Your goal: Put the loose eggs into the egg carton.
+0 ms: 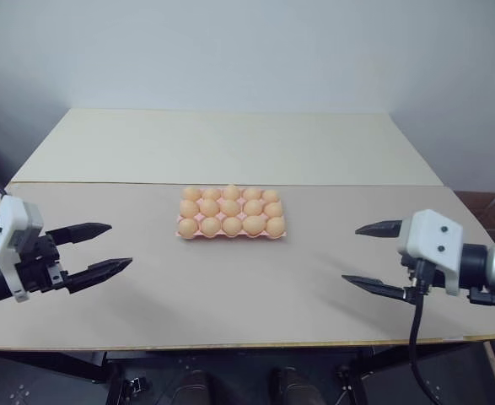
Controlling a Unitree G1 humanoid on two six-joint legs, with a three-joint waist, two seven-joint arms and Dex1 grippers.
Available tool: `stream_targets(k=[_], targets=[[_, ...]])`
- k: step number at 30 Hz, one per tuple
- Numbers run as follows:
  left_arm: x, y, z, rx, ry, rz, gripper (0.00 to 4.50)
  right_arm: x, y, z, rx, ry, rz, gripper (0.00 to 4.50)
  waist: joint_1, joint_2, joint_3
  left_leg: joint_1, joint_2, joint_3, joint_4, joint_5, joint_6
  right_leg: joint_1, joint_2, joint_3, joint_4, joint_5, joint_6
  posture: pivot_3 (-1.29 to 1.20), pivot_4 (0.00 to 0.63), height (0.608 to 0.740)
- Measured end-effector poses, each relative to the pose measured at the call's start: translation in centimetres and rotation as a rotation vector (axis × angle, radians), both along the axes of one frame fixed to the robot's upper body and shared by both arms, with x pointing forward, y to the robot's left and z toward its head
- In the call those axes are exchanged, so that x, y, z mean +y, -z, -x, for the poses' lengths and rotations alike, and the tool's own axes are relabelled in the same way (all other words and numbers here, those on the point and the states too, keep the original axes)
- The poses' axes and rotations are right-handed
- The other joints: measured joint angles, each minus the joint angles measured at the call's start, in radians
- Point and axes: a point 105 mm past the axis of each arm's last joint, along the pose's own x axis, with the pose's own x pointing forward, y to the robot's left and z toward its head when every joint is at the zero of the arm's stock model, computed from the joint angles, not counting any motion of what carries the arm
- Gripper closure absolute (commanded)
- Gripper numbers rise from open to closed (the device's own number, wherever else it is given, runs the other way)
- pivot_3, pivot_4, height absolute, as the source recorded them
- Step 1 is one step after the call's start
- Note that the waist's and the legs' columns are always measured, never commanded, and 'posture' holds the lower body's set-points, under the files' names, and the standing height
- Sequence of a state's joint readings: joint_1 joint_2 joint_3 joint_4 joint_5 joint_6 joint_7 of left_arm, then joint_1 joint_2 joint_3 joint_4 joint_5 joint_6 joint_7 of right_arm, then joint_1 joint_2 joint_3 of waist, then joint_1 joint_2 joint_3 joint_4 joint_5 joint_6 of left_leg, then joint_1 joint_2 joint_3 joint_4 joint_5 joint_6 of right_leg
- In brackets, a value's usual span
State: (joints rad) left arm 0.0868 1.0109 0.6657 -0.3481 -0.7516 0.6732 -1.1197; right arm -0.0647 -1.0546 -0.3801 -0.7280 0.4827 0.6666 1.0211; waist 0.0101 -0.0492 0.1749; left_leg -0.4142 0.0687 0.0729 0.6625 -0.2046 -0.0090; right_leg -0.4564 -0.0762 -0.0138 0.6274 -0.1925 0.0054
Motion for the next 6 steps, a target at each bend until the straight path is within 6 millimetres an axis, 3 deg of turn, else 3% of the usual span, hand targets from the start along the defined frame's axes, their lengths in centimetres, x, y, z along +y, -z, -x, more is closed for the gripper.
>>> stream_targets(k=[6], targets=[[0.09,-0.18,0.16,0.023,0.004,0.022,0.04,-0.02,0.09,-0.03,0.002,0.001,-0.001,0.00,0.000,0.000,0.000,0.000,0.000,0.001,0.000,0.000,0.000,0.000,0.000,0.000,0.000,0.000,0.000,0.00,0.150,0.740]])
